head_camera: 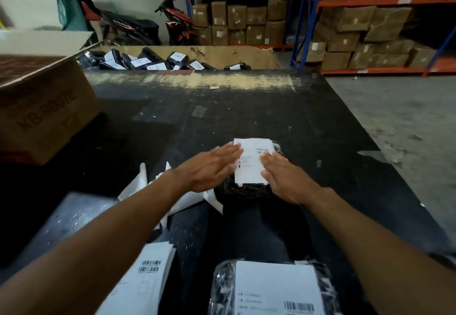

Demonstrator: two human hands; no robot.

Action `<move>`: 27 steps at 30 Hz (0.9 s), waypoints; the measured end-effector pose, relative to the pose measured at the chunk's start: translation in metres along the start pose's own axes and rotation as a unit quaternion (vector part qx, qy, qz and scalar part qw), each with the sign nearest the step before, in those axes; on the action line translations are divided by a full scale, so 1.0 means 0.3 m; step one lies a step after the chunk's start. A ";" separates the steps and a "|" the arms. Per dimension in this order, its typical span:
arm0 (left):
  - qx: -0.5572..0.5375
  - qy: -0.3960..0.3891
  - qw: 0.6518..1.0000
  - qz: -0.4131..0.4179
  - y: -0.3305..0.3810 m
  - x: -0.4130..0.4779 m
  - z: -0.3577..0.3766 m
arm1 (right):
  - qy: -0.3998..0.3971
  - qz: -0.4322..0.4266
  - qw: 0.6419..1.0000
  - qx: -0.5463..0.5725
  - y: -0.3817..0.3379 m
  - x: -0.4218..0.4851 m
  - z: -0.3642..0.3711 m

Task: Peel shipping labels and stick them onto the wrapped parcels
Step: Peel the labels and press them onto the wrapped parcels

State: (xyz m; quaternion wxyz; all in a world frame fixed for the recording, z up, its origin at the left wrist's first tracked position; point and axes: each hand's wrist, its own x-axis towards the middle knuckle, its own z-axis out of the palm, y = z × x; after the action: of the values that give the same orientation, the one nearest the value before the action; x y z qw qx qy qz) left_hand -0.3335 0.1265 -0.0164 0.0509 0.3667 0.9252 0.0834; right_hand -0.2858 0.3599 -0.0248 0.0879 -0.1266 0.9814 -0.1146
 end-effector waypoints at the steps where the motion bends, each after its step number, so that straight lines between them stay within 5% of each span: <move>1: -0.004 -0.013 1.000 0.002 0.020 0.029 0.013 | -0.003 0.001 1.000 -0.001 -0.001 -0.001 -0.001; 9: -0.028 -0.009 0.999 -0.027 -0.151 -0.126 -0.012 | 0.003 0.001 1.000 0.007 -0.001 -0.009 -0.001; 17: -0.054 0.015 0.998 -0.005 0.005 0.207 -0.053 | 0.014 0.003 1.000 0.009 -0.010 -0.005 -0.008; 21: -0.035 -0.044 0.998 -0.041 -0.045 0.230 -0.025 | 0.011 0.006 1.000 0.011 -0.004 -0.002 -0.005; 27: -0.025 -0.021 0.995 -0.098 -0.114 0.228 -0.056 | 0.007 0.001 1.000 0.004 0.000 0.015 0.003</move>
State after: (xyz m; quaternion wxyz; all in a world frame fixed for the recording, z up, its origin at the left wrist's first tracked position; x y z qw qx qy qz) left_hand -0.4088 0.1471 -0.0086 0.0872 0.2746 0.9530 0.0933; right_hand -0.2900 0.3584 -0.0261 0.0814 -0.1243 0.9817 -0.1191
